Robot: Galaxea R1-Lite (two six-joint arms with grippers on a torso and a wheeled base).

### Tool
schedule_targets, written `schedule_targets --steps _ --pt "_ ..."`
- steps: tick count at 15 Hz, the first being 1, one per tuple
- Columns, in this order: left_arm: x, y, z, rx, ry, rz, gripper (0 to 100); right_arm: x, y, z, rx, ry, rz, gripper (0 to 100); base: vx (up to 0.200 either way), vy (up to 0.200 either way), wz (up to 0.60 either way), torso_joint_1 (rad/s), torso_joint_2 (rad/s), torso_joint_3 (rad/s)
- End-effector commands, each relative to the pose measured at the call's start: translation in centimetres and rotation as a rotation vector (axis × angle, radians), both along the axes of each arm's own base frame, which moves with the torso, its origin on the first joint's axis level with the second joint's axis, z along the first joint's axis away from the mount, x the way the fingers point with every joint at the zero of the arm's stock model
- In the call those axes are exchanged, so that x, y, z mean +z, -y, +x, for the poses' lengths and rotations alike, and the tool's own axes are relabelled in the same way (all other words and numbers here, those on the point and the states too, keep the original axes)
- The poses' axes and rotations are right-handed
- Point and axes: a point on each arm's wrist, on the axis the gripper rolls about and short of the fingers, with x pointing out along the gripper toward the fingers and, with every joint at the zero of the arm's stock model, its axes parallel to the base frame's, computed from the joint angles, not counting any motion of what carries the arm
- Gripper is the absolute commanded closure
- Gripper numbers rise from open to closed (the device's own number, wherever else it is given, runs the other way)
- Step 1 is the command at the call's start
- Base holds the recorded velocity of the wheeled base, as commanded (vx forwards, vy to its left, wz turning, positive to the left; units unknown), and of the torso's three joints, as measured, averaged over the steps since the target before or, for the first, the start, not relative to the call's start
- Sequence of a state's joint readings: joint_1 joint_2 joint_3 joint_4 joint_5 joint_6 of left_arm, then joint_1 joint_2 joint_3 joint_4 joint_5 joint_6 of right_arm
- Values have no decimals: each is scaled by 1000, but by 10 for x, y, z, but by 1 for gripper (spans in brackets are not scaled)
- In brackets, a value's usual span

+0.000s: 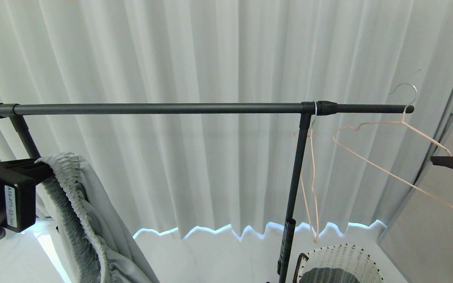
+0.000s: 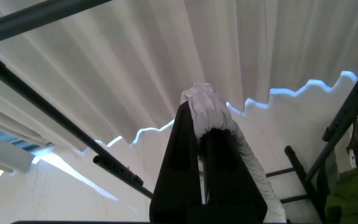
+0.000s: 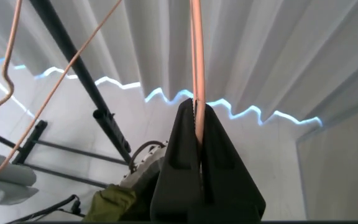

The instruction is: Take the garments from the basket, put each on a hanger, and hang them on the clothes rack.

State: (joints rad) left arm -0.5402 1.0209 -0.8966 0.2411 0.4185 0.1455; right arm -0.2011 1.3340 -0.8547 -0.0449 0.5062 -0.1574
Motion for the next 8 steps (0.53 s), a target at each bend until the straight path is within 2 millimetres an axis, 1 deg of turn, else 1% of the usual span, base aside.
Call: schedule_targets --steps 1,2,5,7,8 --pt "-1 0 1 4 -5 3 100 5 -3 -17 -16 34 -15 100 0 0 0 0 0 0" --pt "-5 -1 1 10 -16 14 100 3 -6 -30 -59 39 -34 100 0 0 0 0 0 0" --pt "-18 -1 1 9 -54 38 100 -3 -12 -57 -84 50 -26 100 0 0 0 0 0 0" --pt "-20 0 2 9 -64 45 100 -7 -15 -72 -90 64 -27 100 0 0 0 0 0 0" --pt "-20 0 2 9 -65 46 100 -8 -15 -75 -91 68 -25 100 0 0 0 0 0 0"
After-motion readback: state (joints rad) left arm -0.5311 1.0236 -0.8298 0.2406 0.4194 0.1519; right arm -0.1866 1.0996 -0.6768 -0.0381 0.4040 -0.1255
